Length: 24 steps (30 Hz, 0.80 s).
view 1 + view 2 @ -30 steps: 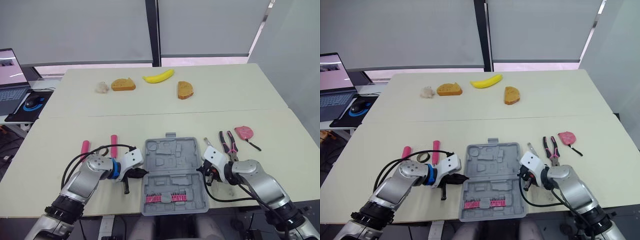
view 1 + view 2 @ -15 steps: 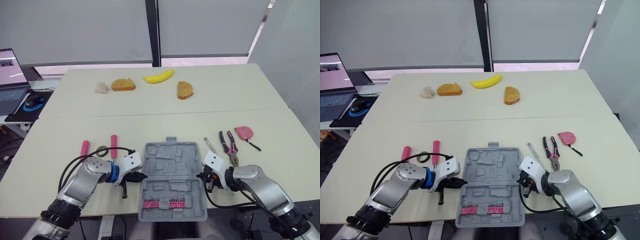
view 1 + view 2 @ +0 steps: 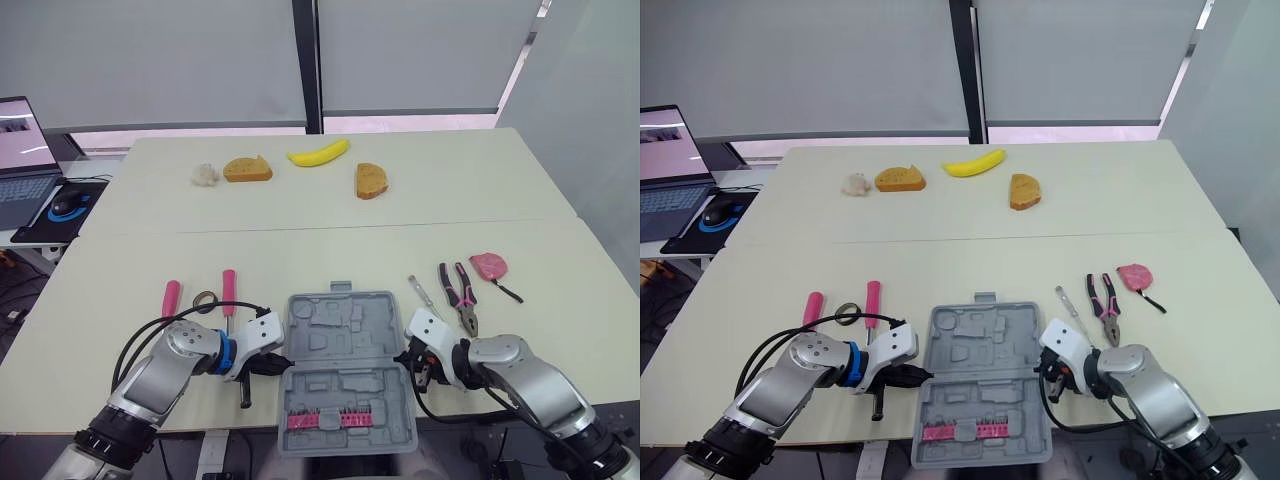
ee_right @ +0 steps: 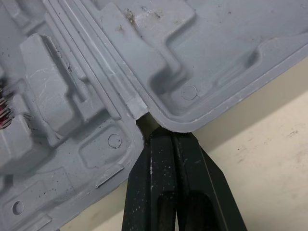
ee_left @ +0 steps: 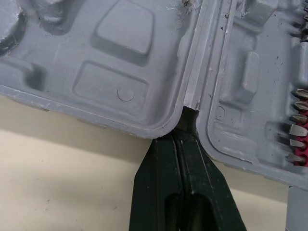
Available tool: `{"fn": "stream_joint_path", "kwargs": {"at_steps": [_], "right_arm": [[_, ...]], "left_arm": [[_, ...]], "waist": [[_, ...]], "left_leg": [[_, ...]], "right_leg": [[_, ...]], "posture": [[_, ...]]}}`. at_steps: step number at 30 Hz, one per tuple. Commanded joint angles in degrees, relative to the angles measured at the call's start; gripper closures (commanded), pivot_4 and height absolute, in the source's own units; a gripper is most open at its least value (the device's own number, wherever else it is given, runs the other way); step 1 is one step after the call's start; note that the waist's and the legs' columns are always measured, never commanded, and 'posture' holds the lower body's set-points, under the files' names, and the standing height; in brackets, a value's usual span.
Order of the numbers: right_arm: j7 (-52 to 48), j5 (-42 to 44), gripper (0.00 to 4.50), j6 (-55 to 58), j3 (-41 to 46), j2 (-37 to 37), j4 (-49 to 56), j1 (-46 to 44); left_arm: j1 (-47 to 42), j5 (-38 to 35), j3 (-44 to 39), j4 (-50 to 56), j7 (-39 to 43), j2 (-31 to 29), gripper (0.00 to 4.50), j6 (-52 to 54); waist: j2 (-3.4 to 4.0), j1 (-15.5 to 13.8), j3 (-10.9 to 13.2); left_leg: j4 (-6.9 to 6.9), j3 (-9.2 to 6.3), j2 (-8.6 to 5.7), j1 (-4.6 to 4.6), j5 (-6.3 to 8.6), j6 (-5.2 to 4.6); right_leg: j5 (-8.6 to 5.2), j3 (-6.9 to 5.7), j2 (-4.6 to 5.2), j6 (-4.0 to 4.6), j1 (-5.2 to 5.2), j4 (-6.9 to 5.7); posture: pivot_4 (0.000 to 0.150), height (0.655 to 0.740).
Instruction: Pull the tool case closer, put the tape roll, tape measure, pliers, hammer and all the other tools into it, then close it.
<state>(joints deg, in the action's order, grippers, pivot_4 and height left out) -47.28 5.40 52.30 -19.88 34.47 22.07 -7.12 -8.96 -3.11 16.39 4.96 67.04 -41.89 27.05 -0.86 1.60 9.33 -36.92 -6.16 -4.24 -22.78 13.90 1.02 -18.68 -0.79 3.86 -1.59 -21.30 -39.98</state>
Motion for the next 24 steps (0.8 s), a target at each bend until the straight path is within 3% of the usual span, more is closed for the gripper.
{"fn": "stream_joint_path", "kwargs": {"at_steps": [1,10,24], "right_arm": [[-0.11,1.71,4.48,0.22,-1.91,-0.33,1.64,0.64],[1.5,1.53,4.48,-1.35,-0.6,0.25,-0.09,0.76],[6.02,3.09,4.48,-5.63,12.21,5.64,4.23,7.79]], "left_arm": [[0.48,-0.77,1.87,1.32,0.83,0.1,4.5,-0.25],[0.55,-0.52,1.45,0.61,0.98,-0.73,4.5,-0.9],[1.47,-4.28,-4.72,-1.96,0.7,-4.25,4.5,-4.65]], "waist": [[0.0,0.0,0.0],[-0.07,0.02,-0.04],[-0.08,-0.22,-0.03]], "left_leg": [[0.0,0.0,0.0,0.0,0.0,0.0],[0.0,0.0,0.01,0.01,0.0,0.0],[0.0,0.0,0.01,-0.01,0.0,0.0]], "right_leg": [[0.0,0.0,0.0,0.0,0.0,0.0],[0.0,0.0,0.0,0.0,0.0,0.0],[0.0,-0.02,0.02,0.0,0.0,0.01]], "posture": [[0.15,0.74],[0.15,0.74],[0.15,0.74]]}}
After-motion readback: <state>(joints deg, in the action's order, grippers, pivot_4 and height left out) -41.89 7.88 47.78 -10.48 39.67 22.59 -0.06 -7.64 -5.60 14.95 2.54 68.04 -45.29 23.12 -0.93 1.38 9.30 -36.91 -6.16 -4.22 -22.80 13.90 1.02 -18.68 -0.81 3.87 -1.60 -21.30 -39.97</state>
